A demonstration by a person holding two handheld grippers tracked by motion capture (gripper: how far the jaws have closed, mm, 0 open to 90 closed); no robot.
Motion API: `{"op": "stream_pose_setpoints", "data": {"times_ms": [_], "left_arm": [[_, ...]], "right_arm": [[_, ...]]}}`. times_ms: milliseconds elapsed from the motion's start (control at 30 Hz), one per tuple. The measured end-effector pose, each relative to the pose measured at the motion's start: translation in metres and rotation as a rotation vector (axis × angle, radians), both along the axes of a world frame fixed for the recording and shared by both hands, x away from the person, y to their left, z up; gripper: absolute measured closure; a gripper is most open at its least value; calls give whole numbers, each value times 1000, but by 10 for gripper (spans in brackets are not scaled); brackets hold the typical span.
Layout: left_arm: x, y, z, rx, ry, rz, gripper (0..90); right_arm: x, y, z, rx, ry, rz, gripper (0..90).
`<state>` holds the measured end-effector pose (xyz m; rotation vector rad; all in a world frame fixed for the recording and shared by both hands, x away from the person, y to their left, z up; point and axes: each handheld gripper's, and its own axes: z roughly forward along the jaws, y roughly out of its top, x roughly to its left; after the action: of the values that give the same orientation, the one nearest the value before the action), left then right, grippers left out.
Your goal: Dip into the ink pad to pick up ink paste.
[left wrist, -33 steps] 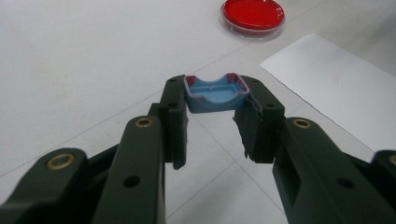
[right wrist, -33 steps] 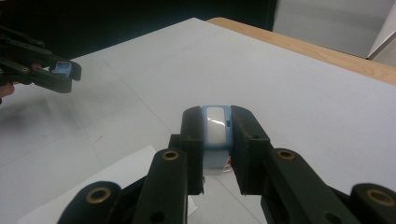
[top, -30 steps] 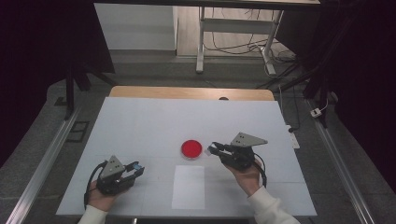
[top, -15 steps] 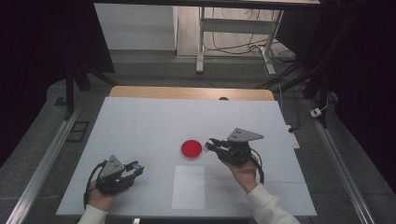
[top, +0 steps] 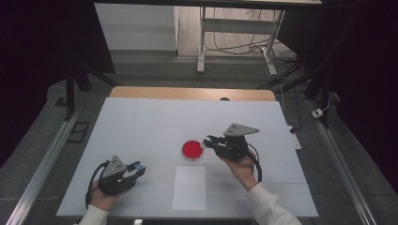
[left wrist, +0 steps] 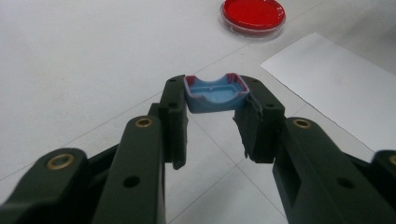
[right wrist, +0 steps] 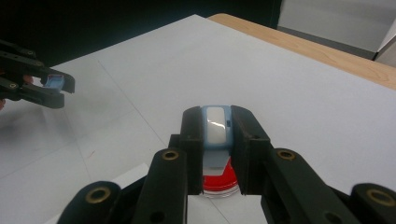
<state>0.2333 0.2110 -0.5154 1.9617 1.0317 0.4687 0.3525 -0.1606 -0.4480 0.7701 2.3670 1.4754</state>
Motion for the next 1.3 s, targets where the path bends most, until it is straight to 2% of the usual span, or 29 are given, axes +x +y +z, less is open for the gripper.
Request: {"op": "stream_pose_setpoints", "data": {"times_ms": [300,467,700,1300], "left_arm": [[0,1,0,-6,-1,4,642],[0,1,-1,-1,3,3,642],[-1,1,0,-2,1,3,642],[0,1,-2,4,7,3,642]], "right_arm": [[9,10,-2,-13,16,11,752],[13,19,-6,-50,18,16,752],[19,27,-12,-71,29,20,751],[34,44,-26,-161,47,36,751]]}}
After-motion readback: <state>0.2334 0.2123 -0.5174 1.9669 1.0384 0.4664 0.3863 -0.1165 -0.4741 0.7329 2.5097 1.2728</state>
